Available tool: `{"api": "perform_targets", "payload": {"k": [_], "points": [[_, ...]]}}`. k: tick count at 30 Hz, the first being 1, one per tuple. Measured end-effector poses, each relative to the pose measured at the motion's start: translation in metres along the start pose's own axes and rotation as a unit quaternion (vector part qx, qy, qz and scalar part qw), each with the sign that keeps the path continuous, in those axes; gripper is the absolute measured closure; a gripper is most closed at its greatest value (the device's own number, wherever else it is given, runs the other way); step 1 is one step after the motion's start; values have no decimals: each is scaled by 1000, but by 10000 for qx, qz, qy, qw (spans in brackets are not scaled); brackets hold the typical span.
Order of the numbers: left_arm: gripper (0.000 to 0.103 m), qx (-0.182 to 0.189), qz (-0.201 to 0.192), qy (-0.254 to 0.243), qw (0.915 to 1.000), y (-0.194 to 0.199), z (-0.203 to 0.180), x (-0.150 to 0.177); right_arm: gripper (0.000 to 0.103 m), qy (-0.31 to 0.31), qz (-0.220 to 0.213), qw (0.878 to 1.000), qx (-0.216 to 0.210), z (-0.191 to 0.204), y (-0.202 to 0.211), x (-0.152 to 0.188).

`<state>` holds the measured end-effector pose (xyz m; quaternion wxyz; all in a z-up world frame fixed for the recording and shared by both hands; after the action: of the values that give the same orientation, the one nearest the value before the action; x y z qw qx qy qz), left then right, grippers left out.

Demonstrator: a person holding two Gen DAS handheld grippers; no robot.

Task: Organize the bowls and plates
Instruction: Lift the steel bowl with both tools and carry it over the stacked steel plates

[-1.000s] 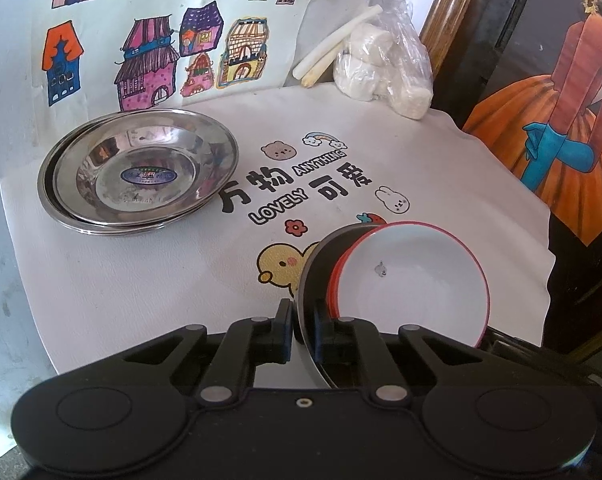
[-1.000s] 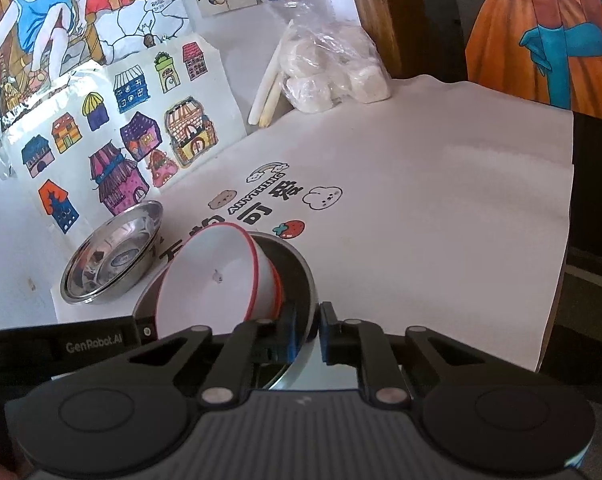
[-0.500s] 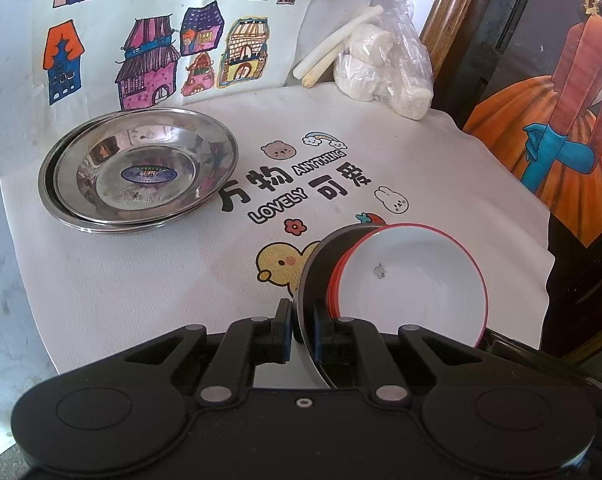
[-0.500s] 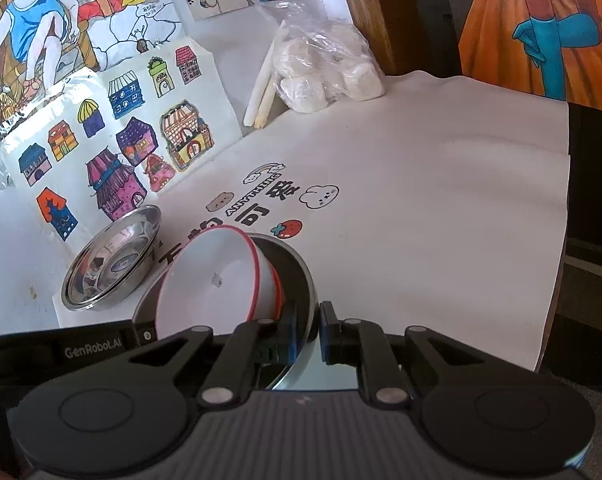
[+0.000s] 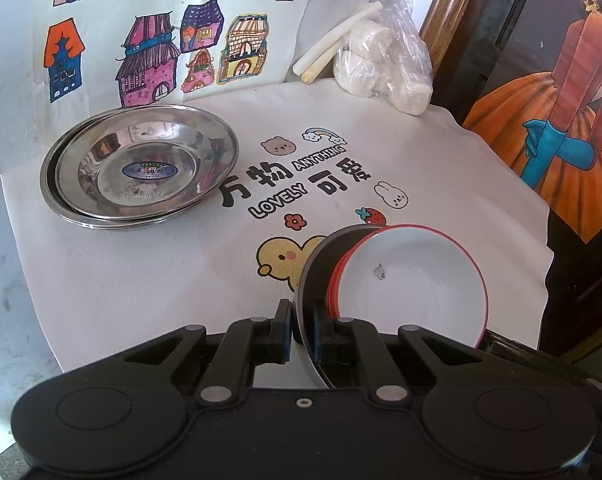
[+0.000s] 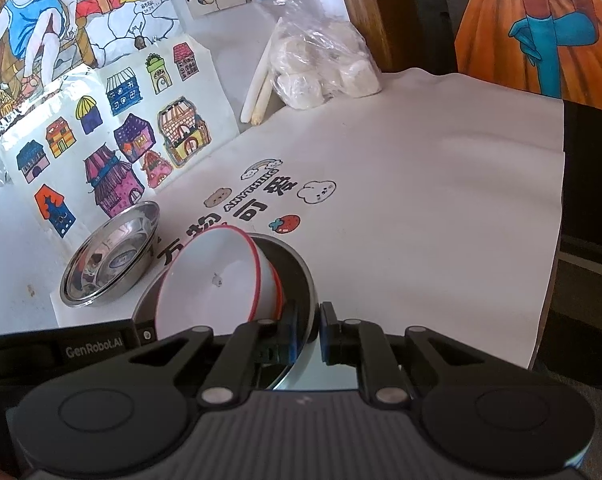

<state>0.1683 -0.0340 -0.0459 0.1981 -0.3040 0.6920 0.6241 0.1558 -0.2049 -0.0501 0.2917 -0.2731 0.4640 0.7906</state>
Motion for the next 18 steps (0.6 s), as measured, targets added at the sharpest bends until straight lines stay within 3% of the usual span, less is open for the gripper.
{"api": "perform_targets", "payload": {"k": [18], "points": [[95, -41, -89, 18, 9999, 5, 3, -3, 89, 37, 12, 10000, -62, 2, 3, 1]]}}
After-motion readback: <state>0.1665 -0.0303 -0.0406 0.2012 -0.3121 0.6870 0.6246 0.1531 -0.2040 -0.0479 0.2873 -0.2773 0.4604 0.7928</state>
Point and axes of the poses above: each gripper's, at about its wrist camera, not at the fingertips, and y roughly against the way its jaws point, z to its left, x to its underside, the point moved 6 cm from there along -y, roughly the way its jaws point, and after that the axes turned 9 degrees about -x, right-handed, at the moved point
